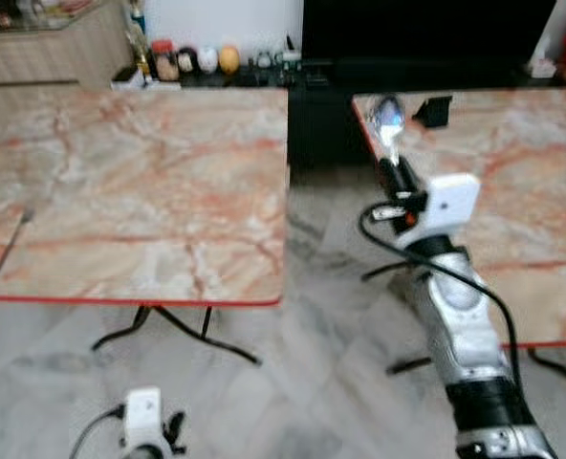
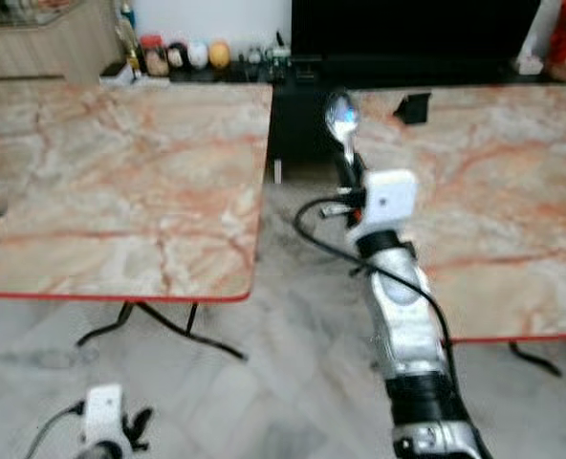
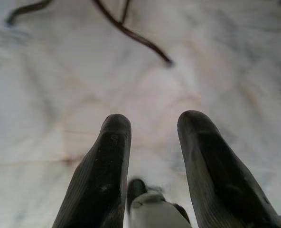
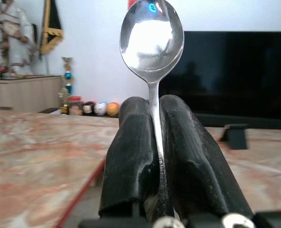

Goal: Setting the table

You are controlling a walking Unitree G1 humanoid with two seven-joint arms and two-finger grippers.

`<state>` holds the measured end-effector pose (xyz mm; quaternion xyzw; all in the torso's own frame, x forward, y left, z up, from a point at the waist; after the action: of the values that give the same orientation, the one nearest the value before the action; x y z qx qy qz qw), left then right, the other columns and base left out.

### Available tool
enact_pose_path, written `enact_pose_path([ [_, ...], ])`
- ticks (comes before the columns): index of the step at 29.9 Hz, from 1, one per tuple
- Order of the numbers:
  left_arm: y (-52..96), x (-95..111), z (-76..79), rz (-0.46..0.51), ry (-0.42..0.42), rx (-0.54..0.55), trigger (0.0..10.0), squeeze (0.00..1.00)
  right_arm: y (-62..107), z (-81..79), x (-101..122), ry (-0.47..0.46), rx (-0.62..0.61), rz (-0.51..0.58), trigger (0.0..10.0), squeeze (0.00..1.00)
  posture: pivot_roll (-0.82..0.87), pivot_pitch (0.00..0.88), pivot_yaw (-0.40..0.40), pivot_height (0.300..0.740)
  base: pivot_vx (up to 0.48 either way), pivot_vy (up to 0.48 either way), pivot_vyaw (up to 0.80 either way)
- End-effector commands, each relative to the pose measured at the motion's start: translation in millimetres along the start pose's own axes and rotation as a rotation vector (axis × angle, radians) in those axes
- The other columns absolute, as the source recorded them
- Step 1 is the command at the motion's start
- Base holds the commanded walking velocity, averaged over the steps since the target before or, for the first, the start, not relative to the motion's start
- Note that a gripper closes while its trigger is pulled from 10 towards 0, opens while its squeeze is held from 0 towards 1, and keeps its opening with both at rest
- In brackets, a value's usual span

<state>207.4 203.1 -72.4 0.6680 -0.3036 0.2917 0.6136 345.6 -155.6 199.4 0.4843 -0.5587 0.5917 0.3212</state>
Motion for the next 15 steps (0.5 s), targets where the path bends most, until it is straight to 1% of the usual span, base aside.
enact_pose_path([
  [1,1.3,-1.7,-9.9,-0.009,0.008,0.030,10.0,0.00,-5.9,-10.5,4.8,-0.013,0.032,0.020,10.0,0.00,-0.09,0.000,0.028,0.740,0.000,-0.375,0.00],
  [8,0.9,-0.7,-8.8,-0.005,0.009,0.027,10.0,0.00,-7.0,-6.6,4.2,-0.004,0.013,0.014,10.0,0.00,-0.09,0.000,0.035,0.740,0.000,-0.376,0.00],
  [15,0.8,-0.8,-7.5,-0.005,0.007,0.022,10.0,0.00,-7.0,-6.8,3.8,-0.006,0.010,0.014,10.0,0.00,-0.09,0.000,0.038,0.740,0.000,-0.374,0.00],
])
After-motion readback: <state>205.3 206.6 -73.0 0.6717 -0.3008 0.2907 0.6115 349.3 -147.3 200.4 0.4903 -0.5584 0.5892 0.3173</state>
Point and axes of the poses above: a point about 5 cm out from each wrist's last joint towards the gripper, its own y axis pointing back from the gripper into the wrist, its own x axis along the axis of the wrist's last joint, z = x × y, the point moved 1 cm from there along -y, pointing out of the wrist towards the gripper, and after that the axes turned 10 degrees about -y, right-handed, at the moved point
